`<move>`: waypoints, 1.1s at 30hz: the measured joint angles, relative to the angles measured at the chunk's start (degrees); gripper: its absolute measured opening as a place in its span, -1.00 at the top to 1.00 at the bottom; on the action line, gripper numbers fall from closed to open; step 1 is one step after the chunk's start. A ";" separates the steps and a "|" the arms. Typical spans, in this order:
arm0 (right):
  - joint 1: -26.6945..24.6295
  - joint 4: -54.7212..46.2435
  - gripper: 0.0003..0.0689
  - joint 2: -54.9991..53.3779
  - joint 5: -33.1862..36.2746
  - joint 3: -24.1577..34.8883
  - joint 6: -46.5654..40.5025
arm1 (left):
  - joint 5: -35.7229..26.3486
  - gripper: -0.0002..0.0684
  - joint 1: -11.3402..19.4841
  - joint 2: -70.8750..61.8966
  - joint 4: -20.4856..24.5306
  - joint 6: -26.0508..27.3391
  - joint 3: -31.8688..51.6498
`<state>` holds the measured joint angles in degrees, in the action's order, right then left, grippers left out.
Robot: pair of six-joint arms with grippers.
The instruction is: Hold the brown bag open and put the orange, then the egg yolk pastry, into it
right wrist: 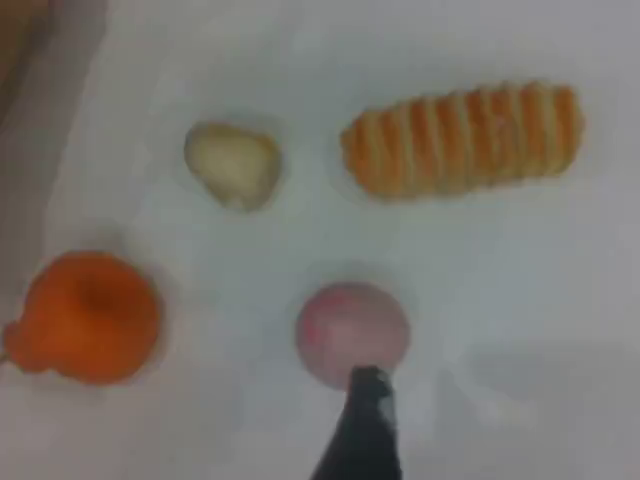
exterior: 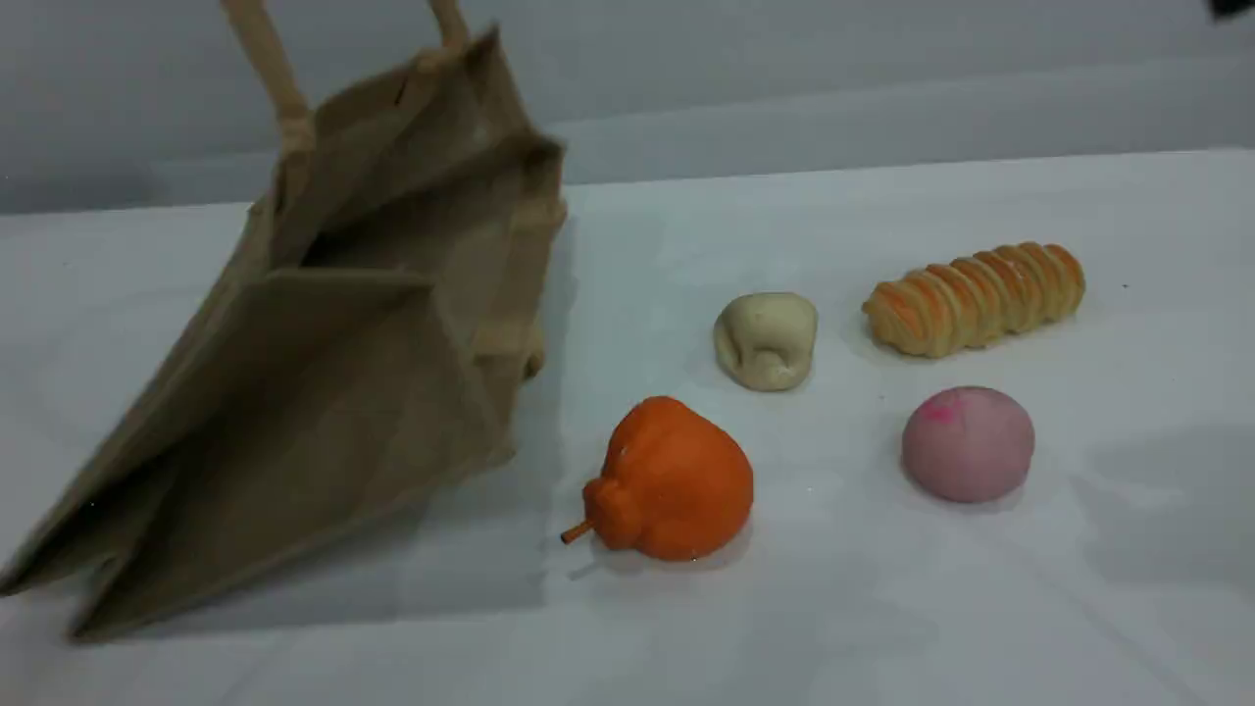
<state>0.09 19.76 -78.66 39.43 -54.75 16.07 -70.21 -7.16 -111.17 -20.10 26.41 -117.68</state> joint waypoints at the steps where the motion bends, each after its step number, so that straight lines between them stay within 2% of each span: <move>1: 0.00 1.15 -0.68 -1.08 0.00 0.00 1.19 | 0.11 0.73 0.00 0.00 -0.79 1.40 -0.50; 3: 0.00 4.04 -0.68 -3.52 0.47 0.00 4.30 | 0.18 0.73 0.00 0.00 -2.80 4.79 -1.27; 8: 0.00 11.96 -0.68 -8.27 4.07 0.00 13.35 | 0.18 0.73 0.00 0.00 -3.17 13.57 -1.33; 13: 0.17 20.47 -0.68 -12.31 6.99 0.00 22.82 | 0.18 0.73 0.00 0.00 -7.39 23.44 -1.33; 18: 3.53 22.95 -0.68 -15.90 7.12 0.00 27.31 | 0.18 0.73 0.00 0.00 -11.27 31.96 -1.33; 24: 8.76 22.75 -0.68 -20.90 2.87 0.00 27.71 | 0.18 0.73 0.00 0.00 -14.97 37.68 -1.33; 33: 14.90 23.17 -0.68 -27.72 -3.33 0.00 27.59 | 0.30 0.73 0.00 0.00 -15.28 37.68 -1.33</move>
<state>14.99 42.94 -106.38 36.10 -54.75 43.65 -69.91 -7.16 -111.17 -35.38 64.09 -119.00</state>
